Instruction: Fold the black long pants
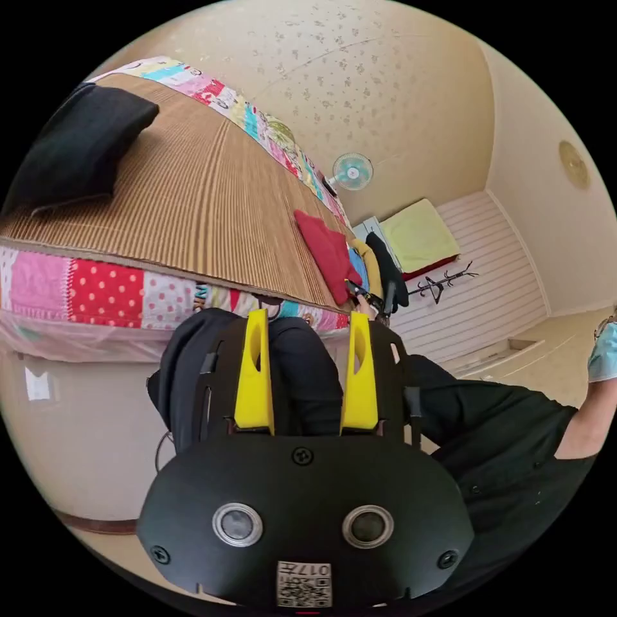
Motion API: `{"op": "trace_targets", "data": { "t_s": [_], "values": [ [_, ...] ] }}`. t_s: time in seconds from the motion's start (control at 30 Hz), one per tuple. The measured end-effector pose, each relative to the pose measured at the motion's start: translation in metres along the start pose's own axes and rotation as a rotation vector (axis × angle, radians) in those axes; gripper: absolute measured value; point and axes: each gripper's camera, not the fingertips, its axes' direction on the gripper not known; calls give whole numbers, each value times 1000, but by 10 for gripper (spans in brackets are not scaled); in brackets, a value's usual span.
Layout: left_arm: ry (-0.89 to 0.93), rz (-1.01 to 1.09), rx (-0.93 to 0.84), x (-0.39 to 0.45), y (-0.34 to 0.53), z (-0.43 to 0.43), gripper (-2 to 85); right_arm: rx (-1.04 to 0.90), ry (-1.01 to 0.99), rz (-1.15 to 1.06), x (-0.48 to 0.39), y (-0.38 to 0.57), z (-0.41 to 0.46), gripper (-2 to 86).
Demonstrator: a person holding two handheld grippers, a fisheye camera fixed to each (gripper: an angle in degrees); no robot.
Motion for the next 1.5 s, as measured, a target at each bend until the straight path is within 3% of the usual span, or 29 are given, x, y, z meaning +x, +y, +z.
{"op": "trace_targets", "data": {
  "t_s": [0.1,0.2,0.3,0.4,0.5,0.57,0.77,0.87,0.93,1.07,1.23,1.37,1.5],
  "values": [
    [-94,-140,102,-38,17,-33,165,23,-9,43,10,23,-9,36],
    [-189,-250,229,-73,20,-71,159,26,-176,155,33,35,-37,20],
    [-247,-274,302,-97,-8,-107,165,52,-381,121,45,65,-67,13],
    [-347,-272,350,-108,-54,-139,178,-94,-590,26,45,98,-76,12],
    [-560,-268,550,-107,-80,-179,175,-204,-833,-57,45,139,-84,12],
    [-591,-245,620,-113,-91,-191,172,-256,-939,-70,50,173,-91,13],
    [-531,-377,344,-162,-126,-153,81,-275,-1155,-37,77,238,-97,12],
    [-167,-254,408,-138,-117,-148,49,-255,-1153,-28,88,248,-106,8],
    [18,-59,386,-86,-121,-134,43,-239,-1155,-40,90,246,-112,7],
    [123,305,252,31,-109,-99,41,-212,-1155,-116,78,230,-130,6],
    [529,711,-9,168,-18,-38,42,-143,-1176,-224,48,220,-160,9],
    [587,752,-296,219,64,39,43,-157,-1028,-277,16,217,-167,19],
    [378,711,-631,236,159,133,51,-204,-821,-394,-36,210,-164,50]
  ]
}}
